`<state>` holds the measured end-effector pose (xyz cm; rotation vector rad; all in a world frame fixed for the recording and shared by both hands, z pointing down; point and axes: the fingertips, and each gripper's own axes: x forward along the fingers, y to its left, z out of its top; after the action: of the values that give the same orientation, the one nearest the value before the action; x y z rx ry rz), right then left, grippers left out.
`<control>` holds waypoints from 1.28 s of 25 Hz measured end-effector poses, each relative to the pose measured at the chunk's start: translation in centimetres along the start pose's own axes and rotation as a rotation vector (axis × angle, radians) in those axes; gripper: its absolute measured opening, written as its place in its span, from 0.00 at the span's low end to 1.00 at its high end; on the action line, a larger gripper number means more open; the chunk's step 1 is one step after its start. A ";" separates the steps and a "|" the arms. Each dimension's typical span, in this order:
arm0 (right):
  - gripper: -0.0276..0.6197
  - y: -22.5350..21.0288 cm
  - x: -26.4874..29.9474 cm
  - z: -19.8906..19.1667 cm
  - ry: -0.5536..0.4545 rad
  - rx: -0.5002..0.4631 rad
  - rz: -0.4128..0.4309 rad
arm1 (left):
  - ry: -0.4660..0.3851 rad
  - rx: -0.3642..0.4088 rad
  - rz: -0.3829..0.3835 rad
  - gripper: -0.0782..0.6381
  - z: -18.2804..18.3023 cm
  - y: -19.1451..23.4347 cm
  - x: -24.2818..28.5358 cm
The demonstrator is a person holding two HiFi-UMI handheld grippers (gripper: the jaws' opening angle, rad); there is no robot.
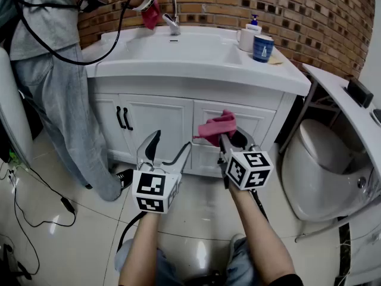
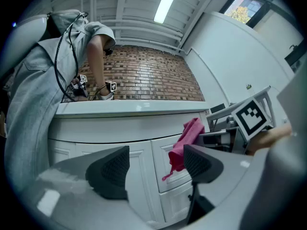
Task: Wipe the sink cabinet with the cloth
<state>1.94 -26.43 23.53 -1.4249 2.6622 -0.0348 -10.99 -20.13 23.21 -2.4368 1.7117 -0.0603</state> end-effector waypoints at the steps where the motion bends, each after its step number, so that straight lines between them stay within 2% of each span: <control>1: 0.15 0.0 1.5 0.2 -0.011 0.019 0.016 | 0.004 0.007 -0.001 0.61 -0.2 0.5 0.7; 4: 0.15 0.5 6.1 0.6 -0.015 0.065 0.081 | 0.000 0.007 0.003 0.61 -0.4 2.0 2.5; 7: 0.15 1.9 9.9 -0.2 0.049 0.082 0.143 | -0.011 -0.026 0.027 0.61 -0.7 3.8 3.4; 9: 0.15 2.4 11.2 -0.5 0.082 0.064 0.152 | -0.018 -0.051 0.034 0.60 -0.8 4.5 4.2; 11: 0.15 2.2 11.6 -0.1 0.092 -0.001 0.142 | -0.017 -0.041 0.028 0.60 -1.0 4.5 5.0; 13: 0.15 0.9 10.8 0.0 0.095 -0.040 0.111 | -0.003 -0.026 0.013 0.60 -1.9 3.7 5.7; 15: 0.15 -1.7 8.9 0.0 0.096 -0.036 0.051 | 0.019 -0.013 -0.017 0.60 -2.9 2.6 6.3; 20: 0.15 -11.0 1.8 1.2 0.073 -0.040 -0.189 | 0.055 -0.007 -0.070 0.60 -4.4 0.9 7.4; 24: 0.15 -17.1 -2.9 2.6 0.043 -0.026 -0.387 | 0.030 -0.044 -0.078 0.60 -3.9 0.3 7.7; 26: 0.15 -18.9 -4.3 2.6 0.024 0.000 -0.453 | 0.017 -0.045 -0.084 0.60 -3.5 -0.1 7.6; 29: 0.14 -18.7 -4.5 2.5 -0.004 0.038 -0.480 | 0.013 -0.045 -0.082 0.60 -3.3 0.0 7.4; 30: 0.14 -17.9 -4.0 2.4 -0.015 0.060 -0.451 | 0.015 -0.048 -0.078 0.60 -3.4 0.2 7.3; 32: 0.14 -14.4 -1.7 1.9 -0.014 0.084 -0.334 | 0.021 -0.054 -0.067 0.60 -3.6 0.8 7.1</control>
<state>15.04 -32.99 22.97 -1.8139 2.3506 -0.1638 -9.72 -27.46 26.20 -2.5412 1.6610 -0.0484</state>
